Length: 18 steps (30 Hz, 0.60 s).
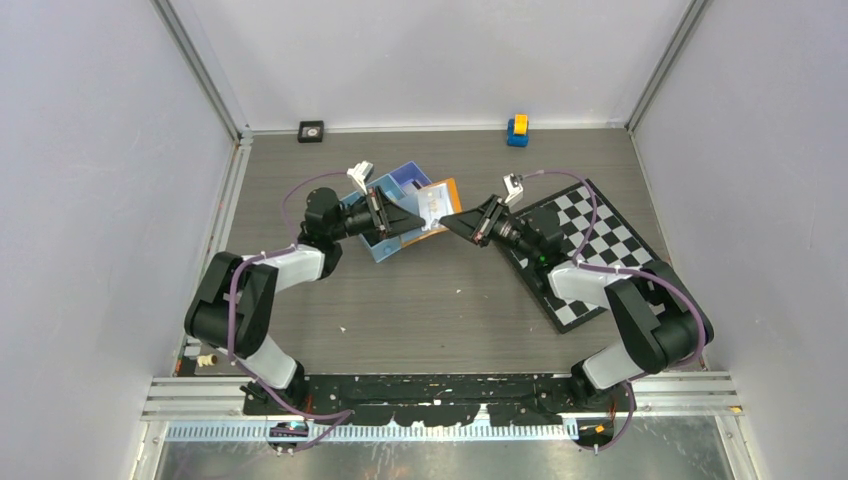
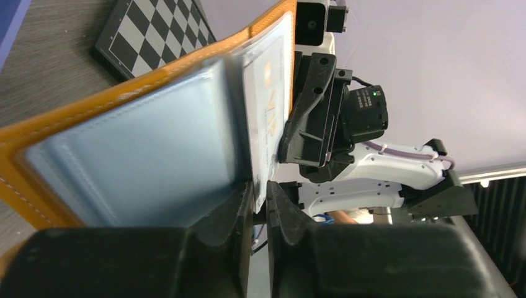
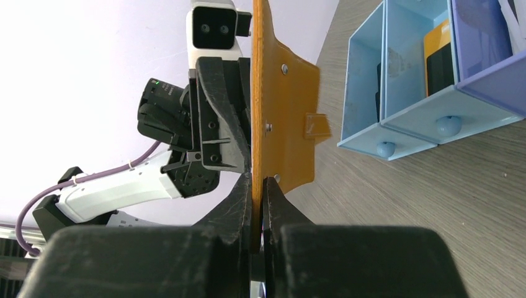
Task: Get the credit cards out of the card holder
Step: Remove the credit card from the card holder.
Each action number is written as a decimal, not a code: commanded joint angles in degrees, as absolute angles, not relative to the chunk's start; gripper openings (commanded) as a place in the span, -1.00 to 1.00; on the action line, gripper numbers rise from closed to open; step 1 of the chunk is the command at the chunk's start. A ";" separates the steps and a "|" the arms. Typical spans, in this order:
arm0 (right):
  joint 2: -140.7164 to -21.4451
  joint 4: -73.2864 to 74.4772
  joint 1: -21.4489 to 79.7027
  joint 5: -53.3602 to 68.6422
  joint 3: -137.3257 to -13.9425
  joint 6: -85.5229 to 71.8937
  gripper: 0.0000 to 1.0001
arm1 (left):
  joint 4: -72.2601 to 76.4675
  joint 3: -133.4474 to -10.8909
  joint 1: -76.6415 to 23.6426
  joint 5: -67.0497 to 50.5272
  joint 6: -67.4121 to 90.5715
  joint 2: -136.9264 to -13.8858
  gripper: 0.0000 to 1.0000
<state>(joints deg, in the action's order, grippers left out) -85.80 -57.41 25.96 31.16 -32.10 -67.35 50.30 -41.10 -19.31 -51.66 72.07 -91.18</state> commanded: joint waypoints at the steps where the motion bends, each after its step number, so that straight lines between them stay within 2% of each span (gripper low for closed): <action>1: -86.05 -60.75 26.89 31.73 -34.82 -66.07 -0.93 | 55.50 -42.36 -19.43 -52.73 73.58 -91.79 -0.95; 3: -85.71 -60.07 26.85 31.60 -34.80 -65.48 -0.85 | 55.72 -42.28 -19.42 -52.70 73.82 -91.97 -1.00; 8: -82.97 -57.15 26.02 30.59 -34.20 -63.80 -0.29 | 54.32 -42.23 -18.99 -52.68 73.50 -92.33 -1.00; 10: -81.96 -56.38 25.24 30.27 -33.73 -63.33 -0.16 | 53.33 -42.54 -18.98 -52.94 73.04 -92.33 -1.00; 14: -81.29 -55.46 24.04 30.53 -33.65 -63.18 -0.11 | 51.88 -42.86 -18.98 -53.45 72.55 -92.29 -1.00; 18: -81.41 -55.98 23.29 31.04 -33.66 -63.83 -0.28 | 48.58 -43.39 -18.98 -53.66 70.83 -91.54 -1.00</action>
<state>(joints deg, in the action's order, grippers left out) -83.13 -54.26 24.10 30.74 -32.58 -64.51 50.15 -41.12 -19.00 -52.21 73.03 -92.40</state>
